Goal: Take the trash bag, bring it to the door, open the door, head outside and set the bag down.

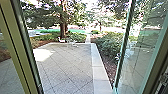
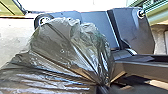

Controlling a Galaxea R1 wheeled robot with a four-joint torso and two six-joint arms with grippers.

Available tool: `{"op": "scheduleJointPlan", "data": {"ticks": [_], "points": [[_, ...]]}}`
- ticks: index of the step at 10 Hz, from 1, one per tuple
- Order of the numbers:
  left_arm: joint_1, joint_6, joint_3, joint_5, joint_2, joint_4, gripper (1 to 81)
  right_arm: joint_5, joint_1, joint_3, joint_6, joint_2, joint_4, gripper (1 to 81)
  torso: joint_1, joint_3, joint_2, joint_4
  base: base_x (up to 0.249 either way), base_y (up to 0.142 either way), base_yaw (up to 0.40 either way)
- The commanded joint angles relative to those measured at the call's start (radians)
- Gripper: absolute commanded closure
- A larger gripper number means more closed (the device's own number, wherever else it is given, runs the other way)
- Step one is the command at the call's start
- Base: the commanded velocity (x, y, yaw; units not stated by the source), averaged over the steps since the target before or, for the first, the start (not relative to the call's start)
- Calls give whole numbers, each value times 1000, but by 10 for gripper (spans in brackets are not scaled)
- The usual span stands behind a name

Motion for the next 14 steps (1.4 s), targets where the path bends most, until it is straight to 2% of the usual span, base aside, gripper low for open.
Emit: {"op": "scheduleJointPlan", "data": {"ticks": [1, 14], "points": [[-52, 4, 3, 54, 3, 7, 811, -53, 48, 17, -4, 26, -10, 10, 0, 0, 0, 0, 93, -82, 0], [-52, 1, 4, 54, 3, 6, 811, -53, 48, 17, -4, 28, -13, 10, -5, 1, -2, 0, 83, -5, 0]]}}
